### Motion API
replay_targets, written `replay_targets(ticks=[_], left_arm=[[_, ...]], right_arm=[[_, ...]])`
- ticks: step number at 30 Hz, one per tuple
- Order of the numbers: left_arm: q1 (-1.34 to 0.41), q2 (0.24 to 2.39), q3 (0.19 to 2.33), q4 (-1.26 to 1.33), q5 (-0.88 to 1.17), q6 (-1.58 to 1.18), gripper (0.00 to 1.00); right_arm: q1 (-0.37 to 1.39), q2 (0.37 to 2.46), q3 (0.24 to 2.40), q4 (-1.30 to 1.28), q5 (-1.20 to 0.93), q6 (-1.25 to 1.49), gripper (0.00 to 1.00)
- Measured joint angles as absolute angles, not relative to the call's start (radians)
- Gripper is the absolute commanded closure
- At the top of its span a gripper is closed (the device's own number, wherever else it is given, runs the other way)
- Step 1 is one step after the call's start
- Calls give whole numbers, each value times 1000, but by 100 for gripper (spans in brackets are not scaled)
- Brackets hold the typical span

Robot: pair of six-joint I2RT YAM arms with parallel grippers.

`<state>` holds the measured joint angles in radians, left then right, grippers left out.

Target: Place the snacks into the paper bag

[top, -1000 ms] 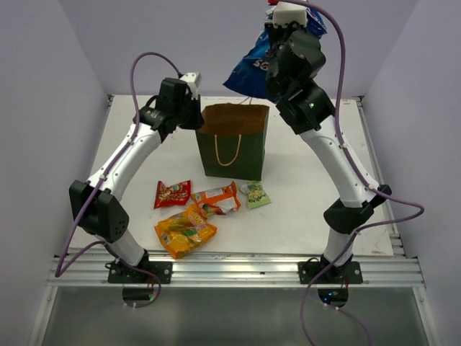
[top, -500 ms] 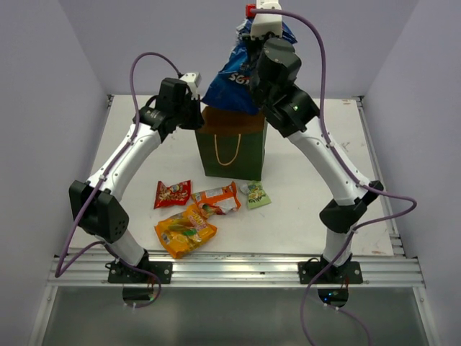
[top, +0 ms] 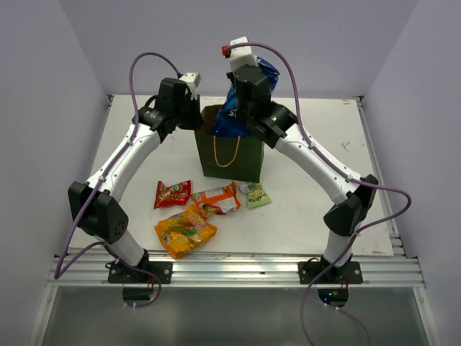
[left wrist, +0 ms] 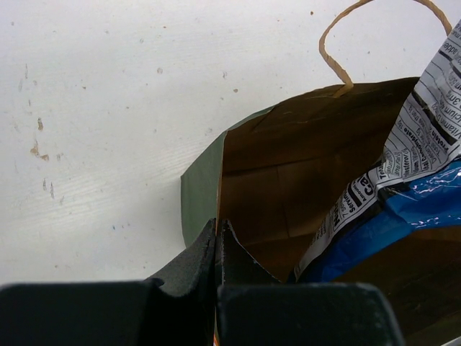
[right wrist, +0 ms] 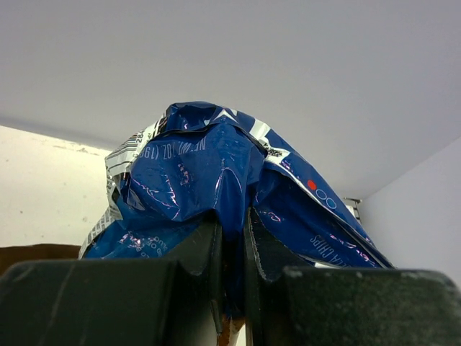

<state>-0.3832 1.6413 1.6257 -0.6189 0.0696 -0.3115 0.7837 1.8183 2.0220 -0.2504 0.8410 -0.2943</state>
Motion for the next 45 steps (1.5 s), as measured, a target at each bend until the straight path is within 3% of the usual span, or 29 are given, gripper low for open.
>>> replay_targets(ticks=[4,8,17,22,27,30,35,41,45], left_arm=[[-383,1641,1625,-619,70,-311,100],[-383,1641,1625,-619,70,-311,100],[-384,1641,1625,-618,70,-311,100],[-385,1641,1625,-617,71,-311,100],[-389,1641,1624,-614,72,-311,100],[-389,1641,1619,-607,73,-311,100],[-389,1640,1605,-590,75,-311,100],[-389,1638,1599,-582,79,-311,100],[-389,1630,1584,-571,85,-311,100]], right_arm=[[798,1818,2020,-248,853,-306,100],[834,1812,1999,-247,866,-309,88],[920,1764,1927,-316,846,-277,27],[958,1704,1926,-331,878,-284,23],[1017,1613,1931,-378,917,-259,2],[1030,1529,1881,-440,839,-185,1],[1023,1406,1612,-522,553,-31,1],[1029,1596,1410,-526,258,46,2],[1033,1697,1328,-523,170,68,5]])
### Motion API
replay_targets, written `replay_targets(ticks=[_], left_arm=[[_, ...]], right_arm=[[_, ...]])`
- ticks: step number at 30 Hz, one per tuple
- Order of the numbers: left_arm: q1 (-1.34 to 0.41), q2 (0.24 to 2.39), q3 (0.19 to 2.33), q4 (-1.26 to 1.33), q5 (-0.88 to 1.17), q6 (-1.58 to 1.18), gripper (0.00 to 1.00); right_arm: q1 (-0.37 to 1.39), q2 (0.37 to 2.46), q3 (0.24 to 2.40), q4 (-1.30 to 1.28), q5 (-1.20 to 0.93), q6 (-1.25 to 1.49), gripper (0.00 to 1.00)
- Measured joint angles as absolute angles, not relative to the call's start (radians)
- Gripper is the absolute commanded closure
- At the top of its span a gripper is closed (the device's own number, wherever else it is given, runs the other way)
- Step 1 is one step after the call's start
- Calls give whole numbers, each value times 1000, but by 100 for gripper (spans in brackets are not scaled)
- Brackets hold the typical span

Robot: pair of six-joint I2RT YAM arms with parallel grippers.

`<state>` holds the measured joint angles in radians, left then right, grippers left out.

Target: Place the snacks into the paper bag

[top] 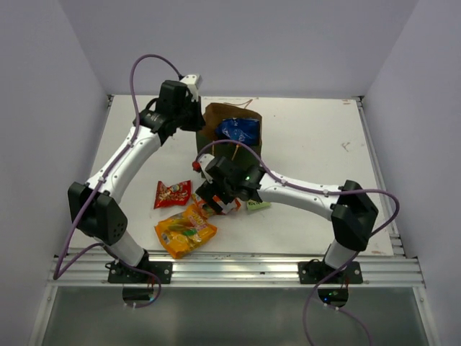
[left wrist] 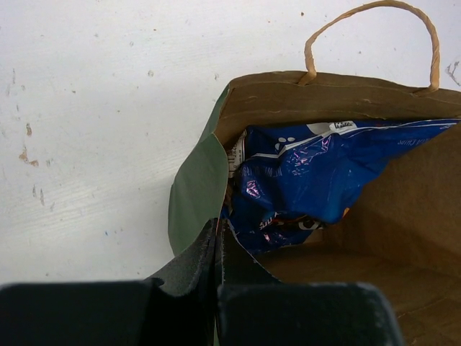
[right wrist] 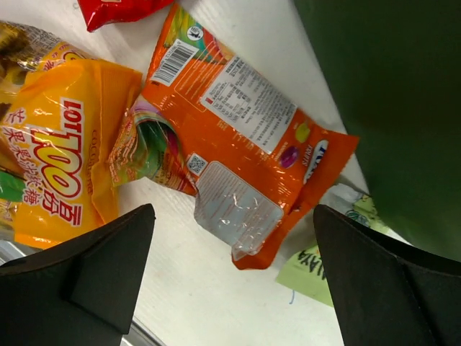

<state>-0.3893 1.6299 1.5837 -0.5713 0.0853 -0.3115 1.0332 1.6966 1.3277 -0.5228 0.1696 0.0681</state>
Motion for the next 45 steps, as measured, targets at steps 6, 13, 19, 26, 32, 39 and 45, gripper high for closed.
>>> replay_targets(ticks=[6,13,19,26,32,39,45], left_arm=[[-389,1611,1560,-563,95,-311,100],[-389,1602,1548,-561,107,-310,100],[-389,1600,1546,-559,108,-310,100],[-389,1600,1544,-557,109,-310,100],[-389,1600,1541,-552,109,-310,100],[-389,1599,1533,-540,121,-311,100],[-389,1598,1533,-539,123,-311,100]], right_arm=[[1033,1748,1304,-452,135,99,6],[1033,1860,1304,-380,136,105,9],[1033,1890,1295,-360,139,96,48],[1031,1848,1287,-381,178,88,97],[1036,1717,1369,-622,171,94,96],[1040,1582,1680,-822,228,100,96],[1040,1571,1922,-965,304,94,93]])
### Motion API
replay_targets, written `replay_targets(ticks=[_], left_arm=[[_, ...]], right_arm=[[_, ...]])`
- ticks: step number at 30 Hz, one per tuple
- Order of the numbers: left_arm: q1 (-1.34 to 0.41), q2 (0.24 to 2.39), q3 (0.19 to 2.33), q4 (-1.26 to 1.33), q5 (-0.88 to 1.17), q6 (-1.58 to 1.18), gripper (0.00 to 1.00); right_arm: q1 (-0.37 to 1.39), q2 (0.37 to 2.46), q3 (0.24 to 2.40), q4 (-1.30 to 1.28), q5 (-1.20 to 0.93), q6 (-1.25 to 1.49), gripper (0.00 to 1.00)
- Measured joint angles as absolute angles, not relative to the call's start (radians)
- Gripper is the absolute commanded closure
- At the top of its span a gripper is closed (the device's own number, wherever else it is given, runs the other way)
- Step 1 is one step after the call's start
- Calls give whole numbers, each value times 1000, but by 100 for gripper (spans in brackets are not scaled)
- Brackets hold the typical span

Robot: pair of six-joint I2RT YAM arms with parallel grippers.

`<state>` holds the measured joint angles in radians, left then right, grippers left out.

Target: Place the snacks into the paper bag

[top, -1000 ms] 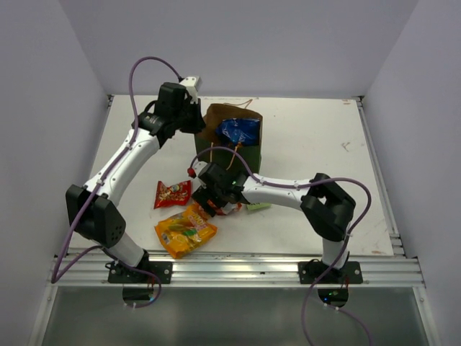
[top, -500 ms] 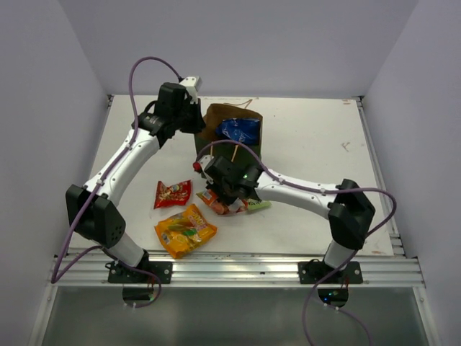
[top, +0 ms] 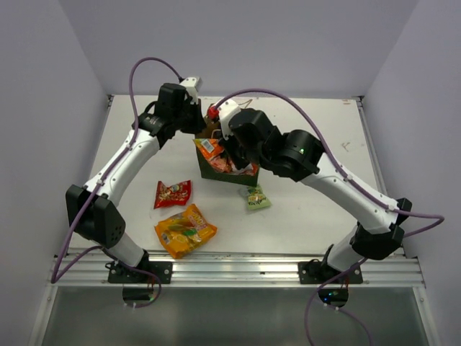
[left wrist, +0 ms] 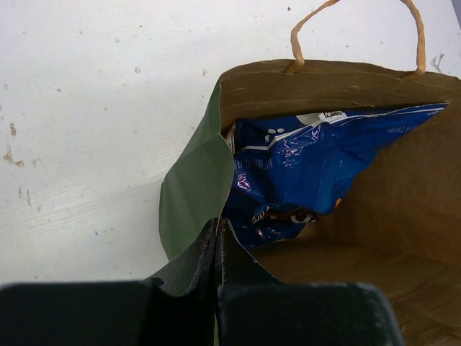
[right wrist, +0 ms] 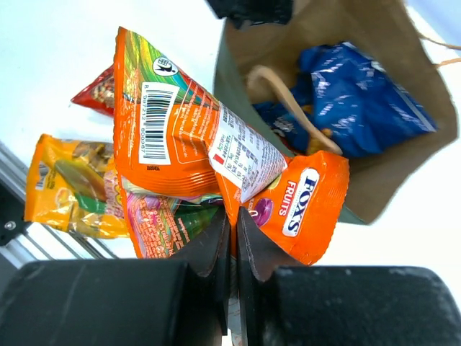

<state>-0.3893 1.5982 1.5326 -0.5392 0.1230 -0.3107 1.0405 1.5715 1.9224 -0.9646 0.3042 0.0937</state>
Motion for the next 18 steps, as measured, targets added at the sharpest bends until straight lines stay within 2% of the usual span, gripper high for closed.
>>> replay_targets(ticks=[9,12,18], left_arm=[[-389,1597,1531,-540,123,-310,100],[-389,1597,1531,-540,123,-310,100],[-389,1597,1532,-540,122,-310,100]], right_arm=[[1040,1645,2183,-1053,497,22,91],[1040,1673,2260,-1003,582,-43,91],[1031,1671,2238,-811,717,-176,91]])
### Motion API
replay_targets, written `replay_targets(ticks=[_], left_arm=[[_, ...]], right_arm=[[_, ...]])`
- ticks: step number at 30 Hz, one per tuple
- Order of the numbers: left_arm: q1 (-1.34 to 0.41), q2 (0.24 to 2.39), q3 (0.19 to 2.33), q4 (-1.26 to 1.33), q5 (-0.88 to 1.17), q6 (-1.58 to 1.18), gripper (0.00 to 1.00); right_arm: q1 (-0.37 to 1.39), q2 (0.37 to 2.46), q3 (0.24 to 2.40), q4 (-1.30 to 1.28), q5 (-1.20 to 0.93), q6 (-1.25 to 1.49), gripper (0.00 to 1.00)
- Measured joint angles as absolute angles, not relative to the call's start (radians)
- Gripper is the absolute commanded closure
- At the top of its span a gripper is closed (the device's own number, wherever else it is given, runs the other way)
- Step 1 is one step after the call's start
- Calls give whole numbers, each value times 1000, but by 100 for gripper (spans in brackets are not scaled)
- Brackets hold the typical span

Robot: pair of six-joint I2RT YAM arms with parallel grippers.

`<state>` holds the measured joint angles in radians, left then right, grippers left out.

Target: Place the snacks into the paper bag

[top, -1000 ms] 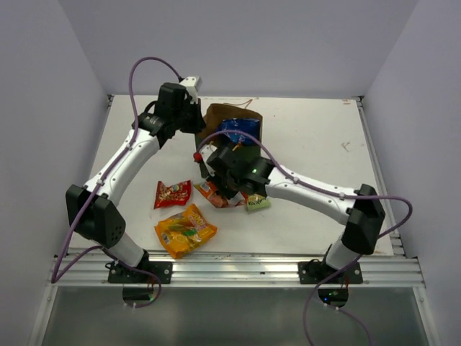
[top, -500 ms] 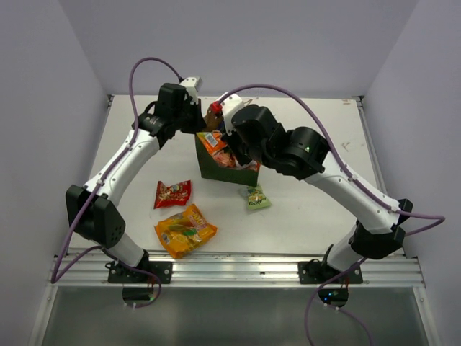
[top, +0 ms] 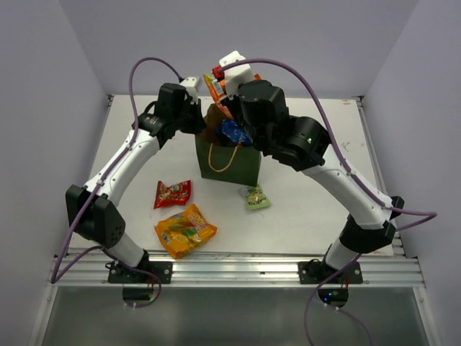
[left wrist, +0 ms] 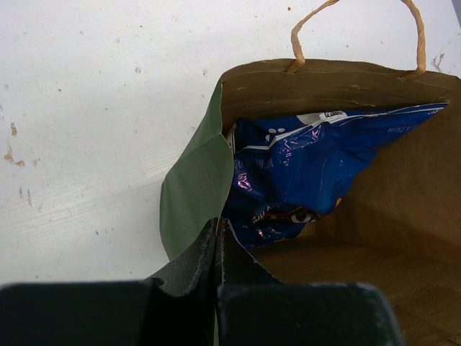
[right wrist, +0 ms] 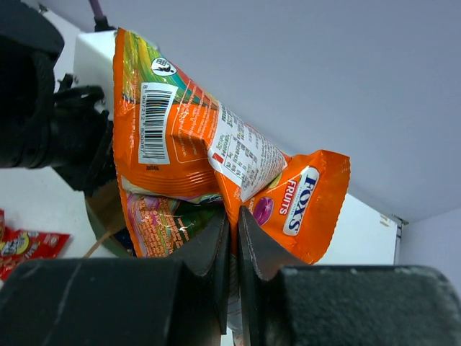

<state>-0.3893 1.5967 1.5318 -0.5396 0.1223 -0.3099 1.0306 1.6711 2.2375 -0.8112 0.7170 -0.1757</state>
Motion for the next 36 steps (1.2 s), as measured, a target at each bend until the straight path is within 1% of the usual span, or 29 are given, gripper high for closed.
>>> replay_targets(ticks=[3,8,11,15,20,22,23,24,26,27,30,33,35,36], left_arm=[[-389,1597,1534,-540,122,-306,100],[-389,1597,1534,-541,122,-301,100],[-389,1597,1534,-541,122,-295,100],[-389,1597,1534,-540,122,-295,100],[-389,1597,1534,-540,123,-295,100],[-389,1597,1534,-540,123,-295,100],[-389,1597,1534,-540,123,-295,100],[-389,1597,1534,-540,123,-295,100],[-389,1597,1534,-540,123,-295,100],[-389,1597,1534,-540,123,-295,100],[-389,1597,1534,-539,123,-295,100],[-389,1597,1534,-539,123,-295,100],[-390,1597,1534,-539,123,-295,100],[-390,1597,1534,-540,123,-295,100]], right_arm=[[1005,1675,2204,-734,720,-194,93],[903,1685,2020,-619,670,-168,97],[842,1718,1922,-607,632,-138,98],[809,1757,1821,-605,583,-108,99],[813,1782,1795,-619,476,-55,99],[815,1782,1795,-624,445,-36,91],[815,1782,1795,-627,427,-23,63],[815,1782,1797,-632,412,-11,46],[818,1789,1816,-660,402,-3,27],[819,1793,1835,-676,401,1,23],[842,1813,1954,-741,419,-27,18],[919,1824,2153,-805,436,-78,18],[986,1816,2268,-838,393,-84,20],[1015,1798,2285,-842,339,-79,21]])
